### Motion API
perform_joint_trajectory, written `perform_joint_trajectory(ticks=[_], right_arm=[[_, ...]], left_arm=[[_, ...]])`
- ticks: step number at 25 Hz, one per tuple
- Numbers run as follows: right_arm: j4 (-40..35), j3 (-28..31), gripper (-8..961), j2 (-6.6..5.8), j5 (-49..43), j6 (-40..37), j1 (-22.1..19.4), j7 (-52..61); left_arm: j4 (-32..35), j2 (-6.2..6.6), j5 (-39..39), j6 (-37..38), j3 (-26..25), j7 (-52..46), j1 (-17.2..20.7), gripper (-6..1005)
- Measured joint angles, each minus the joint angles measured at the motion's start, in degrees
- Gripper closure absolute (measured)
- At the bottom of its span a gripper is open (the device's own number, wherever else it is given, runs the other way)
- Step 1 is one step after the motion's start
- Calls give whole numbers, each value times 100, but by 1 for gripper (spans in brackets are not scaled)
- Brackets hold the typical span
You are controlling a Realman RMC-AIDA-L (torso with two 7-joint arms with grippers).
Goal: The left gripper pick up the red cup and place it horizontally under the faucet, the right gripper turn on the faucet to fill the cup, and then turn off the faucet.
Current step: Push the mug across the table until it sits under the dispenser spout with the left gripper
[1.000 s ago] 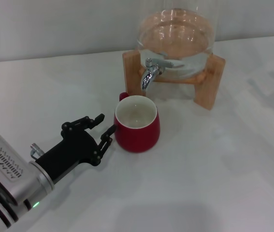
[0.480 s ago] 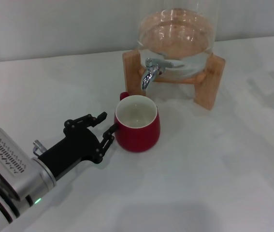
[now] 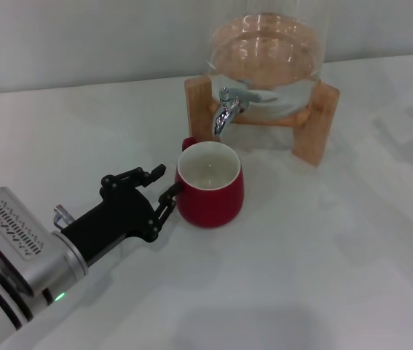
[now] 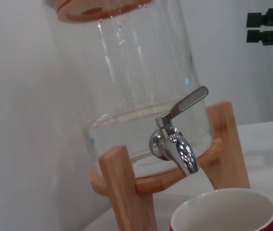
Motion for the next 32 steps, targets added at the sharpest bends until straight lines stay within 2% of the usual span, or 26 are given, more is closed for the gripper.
perform_joint_trajectory(ticks=[32], right_arm=[[0, 4, 125, 0, 17, -129, -44, 77]], left_arm=[[-33, -1, 9, -157, 8, 34, -261, 686]])
